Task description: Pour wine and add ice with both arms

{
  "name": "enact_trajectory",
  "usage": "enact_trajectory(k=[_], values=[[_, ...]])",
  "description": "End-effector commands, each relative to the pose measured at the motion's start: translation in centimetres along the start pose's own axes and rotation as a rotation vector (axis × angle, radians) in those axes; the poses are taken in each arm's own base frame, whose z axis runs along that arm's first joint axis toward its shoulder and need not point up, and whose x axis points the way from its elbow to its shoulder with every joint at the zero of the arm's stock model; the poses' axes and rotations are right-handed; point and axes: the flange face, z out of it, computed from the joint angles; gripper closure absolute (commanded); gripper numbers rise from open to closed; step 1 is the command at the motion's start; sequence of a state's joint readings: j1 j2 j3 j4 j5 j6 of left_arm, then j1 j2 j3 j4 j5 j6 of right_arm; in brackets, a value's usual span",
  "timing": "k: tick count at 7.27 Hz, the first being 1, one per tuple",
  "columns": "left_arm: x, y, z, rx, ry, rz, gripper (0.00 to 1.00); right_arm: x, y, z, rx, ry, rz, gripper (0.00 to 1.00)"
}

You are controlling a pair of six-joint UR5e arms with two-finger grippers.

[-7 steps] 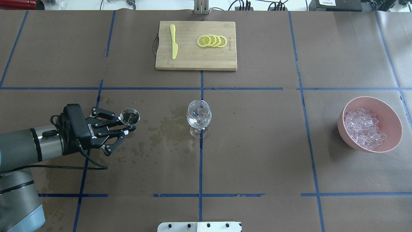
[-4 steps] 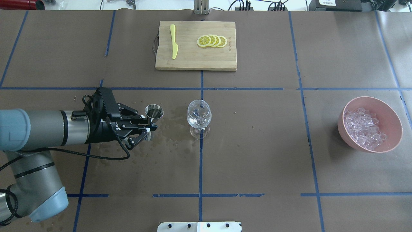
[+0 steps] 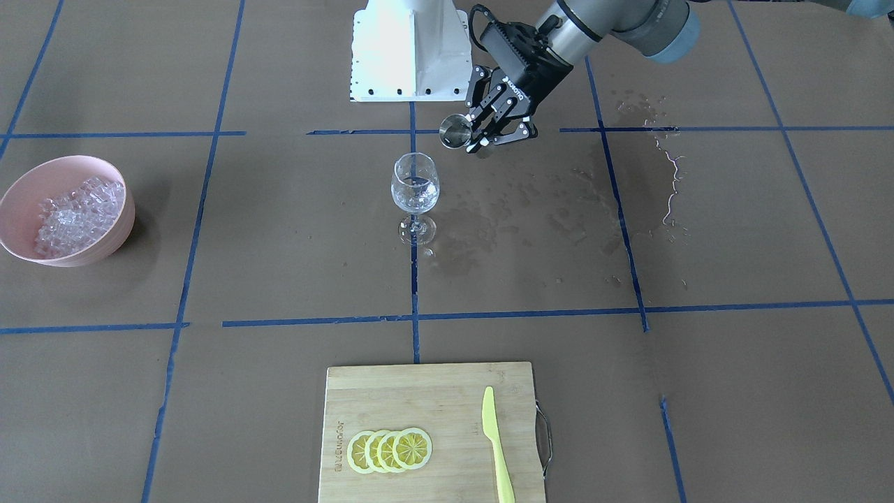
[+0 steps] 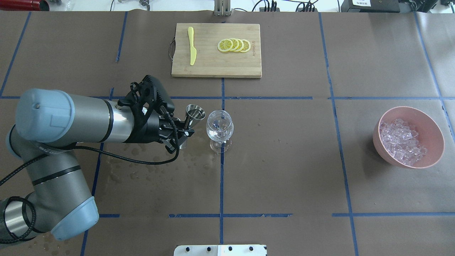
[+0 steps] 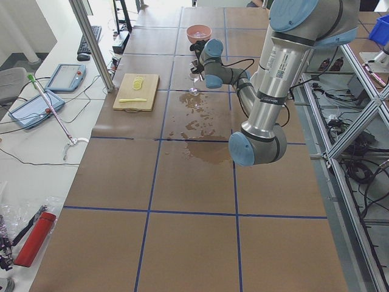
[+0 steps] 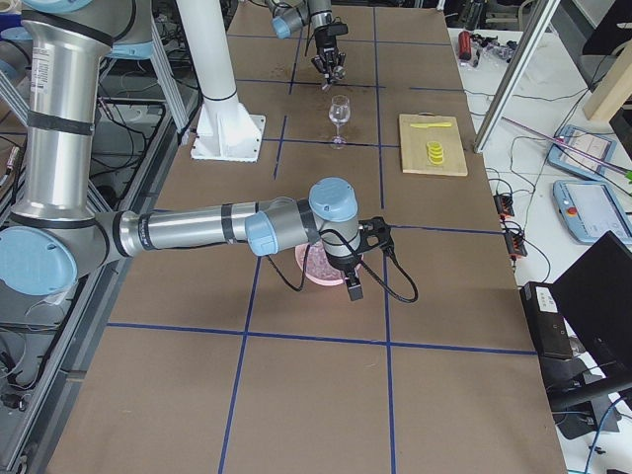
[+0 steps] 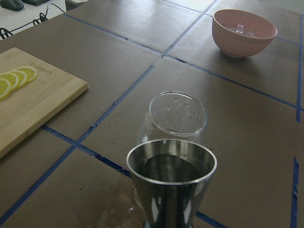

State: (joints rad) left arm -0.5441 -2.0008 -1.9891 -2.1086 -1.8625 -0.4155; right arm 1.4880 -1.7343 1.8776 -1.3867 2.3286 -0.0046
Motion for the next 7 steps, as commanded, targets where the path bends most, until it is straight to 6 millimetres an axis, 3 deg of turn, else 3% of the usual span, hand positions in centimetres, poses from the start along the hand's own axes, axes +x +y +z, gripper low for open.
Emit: enact_trajectory(k=[1,3,5,7], values=[[0.7,-1.4,0.6,-0.059,-0.022,-0.018,1.00,0.0,0.0,0.0,0.000,0.000,0.000,0.00],[0.7,-1.5,1.1,-0.109,-0.042,-0.029,1.00,0.0,0.0,0.0,0.000,0.000,0.000,0.00],[1.5,-3.3,1.7,-0.182,-0.072,-0.046,1.00,0.0,0.1,0.0,-0.002,0.000,0.002,0.00],[2.0,-2.9,2.3,-0.217,-0.074,-0.048,1.00,0.0,0.1,0.0,-0.002,0.000,0.002,0.00]])
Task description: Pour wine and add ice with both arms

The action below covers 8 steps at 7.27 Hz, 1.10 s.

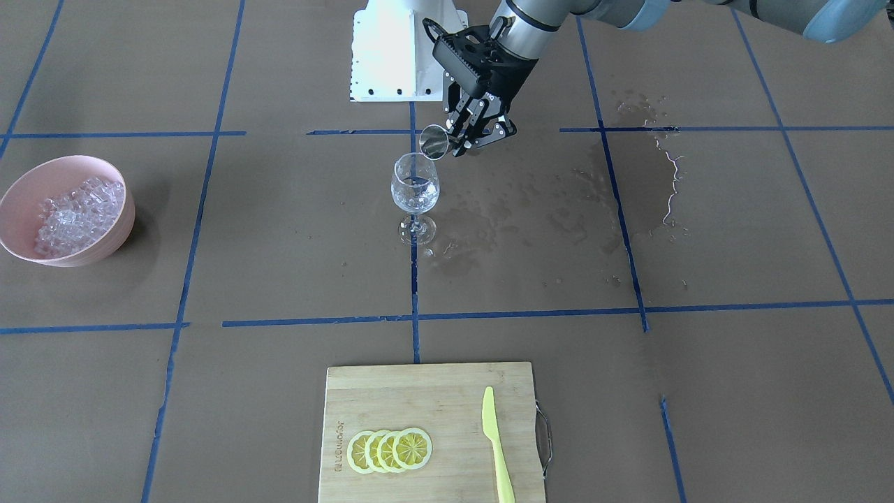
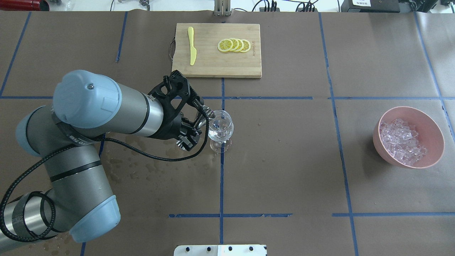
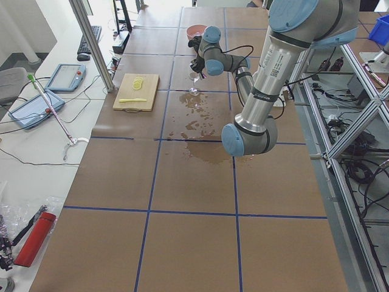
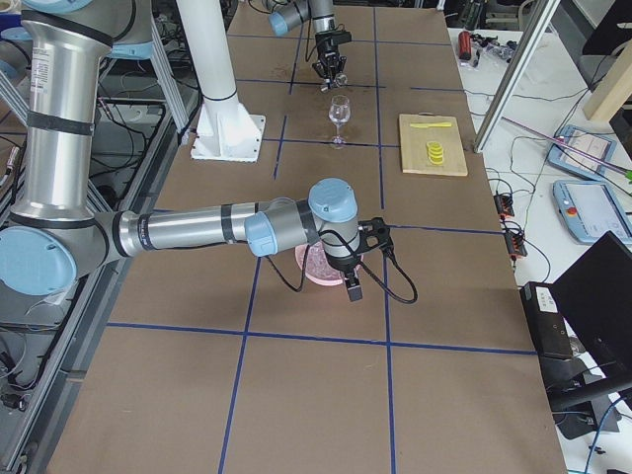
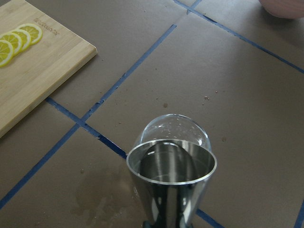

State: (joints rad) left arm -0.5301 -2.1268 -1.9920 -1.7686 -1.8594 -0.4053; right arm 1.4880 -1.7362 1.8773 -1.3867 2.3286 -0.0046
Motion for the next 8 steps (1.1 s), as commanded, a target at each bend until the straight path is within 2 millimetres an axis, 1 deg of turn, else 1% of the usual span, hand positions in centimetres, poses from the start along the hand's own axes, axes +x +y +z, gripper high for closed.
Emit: enact_trajectory(k=[1,2,4,5,6,8], values=[[0.8,0.3,0.9,-0.050,-0.004,-0.003,1.00,0.0,0.0,0.0,0.000,0.000,0.000,0.00],[1.3,0.2,1.1,-0.070,-0.005,-0.003,1.00,0.0,0.1,0.0,-0.001,0.000,0.001,0.00],[3.3,-1.3,1.1,-0.128,-0.011,-0.010,1.00,0.1,0.2,0.1,-0.002,0.000,0.002,0.00],[3.8,-1.3,1.2,-0.149,-0.013,-0.012,1.00,0.1,0.2,0.1,-0.002,0.000,0.002,0.00],[3.8,-1.5,1.2,-0.168,-0.021,-0.017,1.00,0.1,0.3,0.1,-0.004,-0.002,0.004,0.00],[4.3,-2.2,1.0,-0.212,-0.039,-0.029,1.00,0.2,0.3,0.2,-0.006,-0.002,0.005,0.00]])
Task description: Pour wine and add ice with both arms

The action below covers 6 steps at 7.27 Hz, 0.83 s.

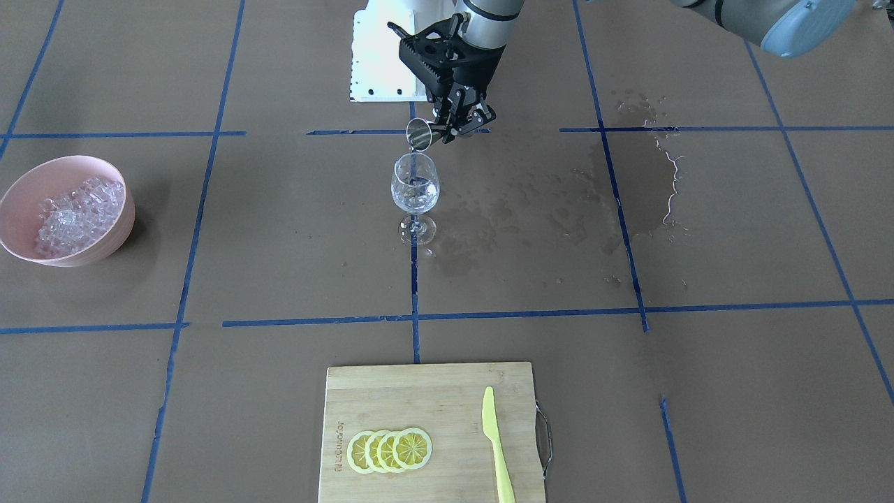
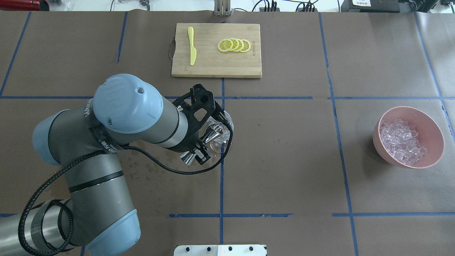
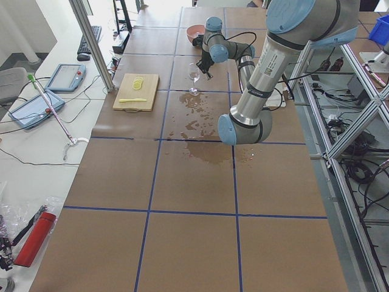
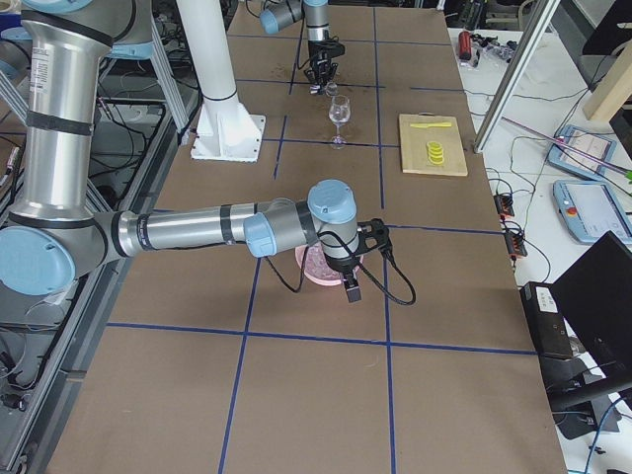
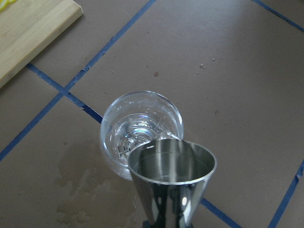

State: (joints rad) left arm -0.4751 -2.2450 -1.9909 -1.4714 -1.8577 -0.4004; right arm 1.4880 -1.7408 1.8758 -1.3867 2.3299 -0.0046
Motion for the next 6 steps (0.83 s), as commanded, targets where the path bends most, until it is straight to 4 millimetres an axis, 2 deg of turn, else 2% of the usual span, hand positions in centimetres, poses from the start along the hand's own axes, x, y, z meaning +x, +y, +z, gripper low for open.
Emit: enact_trajectory(k=[1,6], values=[[0.44,-0.76,-0.45,-0.042,-0.018,-0.014,1.00,0.05,0.03,0.05,-0.001,0.000,0.001,0.00],[0.21,-0.77,-0.26,-0.060,-0.025,-0.023,1.00,0.09,0.05,0.09,-0.001,0.000,0.000,0.00]])
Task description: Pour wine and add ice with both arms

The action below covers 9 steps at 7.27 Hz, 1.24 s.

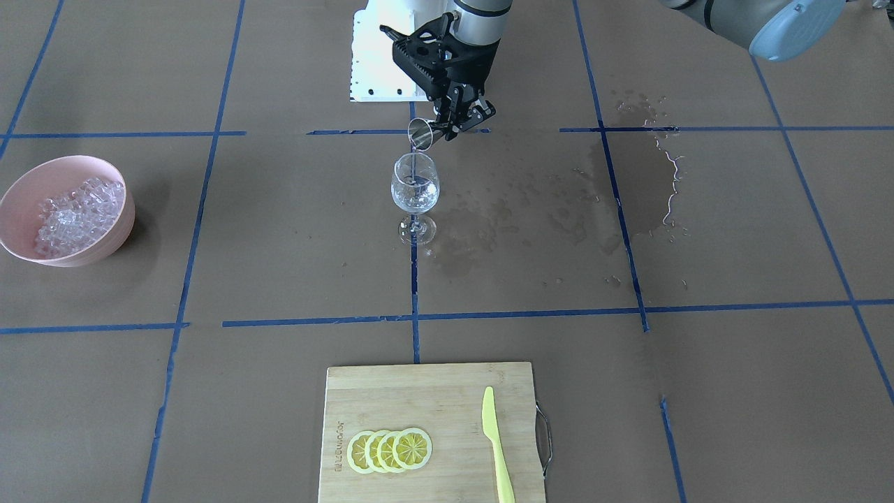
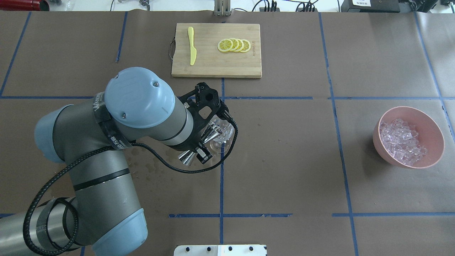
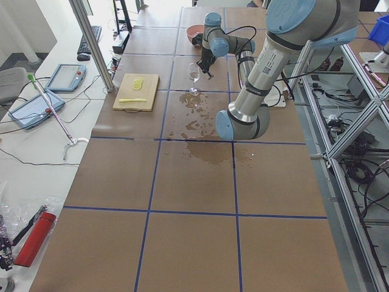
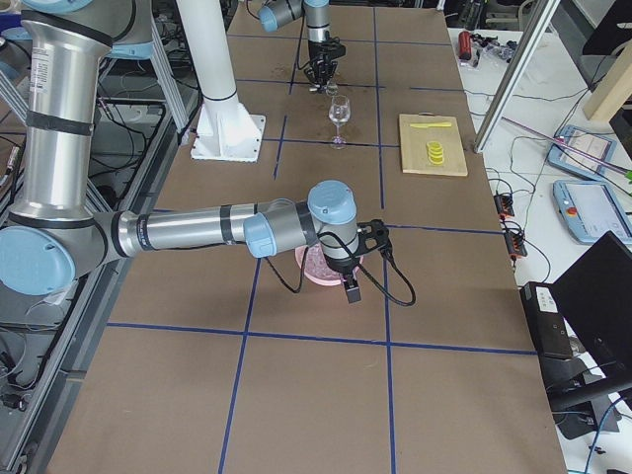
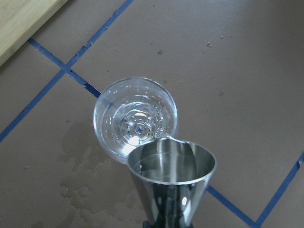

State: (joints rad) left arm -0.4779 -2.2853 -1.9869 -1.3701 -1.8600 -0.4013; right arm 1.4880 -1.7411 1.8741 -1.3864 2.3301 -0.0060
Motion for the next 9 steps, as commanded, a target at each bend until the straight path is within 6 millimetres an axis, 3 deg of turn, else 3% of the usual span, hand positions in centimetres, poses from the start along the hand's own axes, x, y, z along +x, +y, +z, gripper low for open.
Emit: enact_trajectory(k=[1,7,9], values=[[-0.2,0.0,0.2,-0.005,-0.003,-0.004,1.00,0.0,0.0,0.0,0.000,0.000,0.000,0.00],[1.6,-2.4,-2.1,-0.129,-0.056,-0.041,1.00,0.1,0.0,0.1,-0.001,0.002,0.001,0.00],[1.8,-3.2,-1.8,-0.156,-0.069,-0.051,1.00,0.1,0.0,0.1,-0.001,0.002,0.001,0.00]])
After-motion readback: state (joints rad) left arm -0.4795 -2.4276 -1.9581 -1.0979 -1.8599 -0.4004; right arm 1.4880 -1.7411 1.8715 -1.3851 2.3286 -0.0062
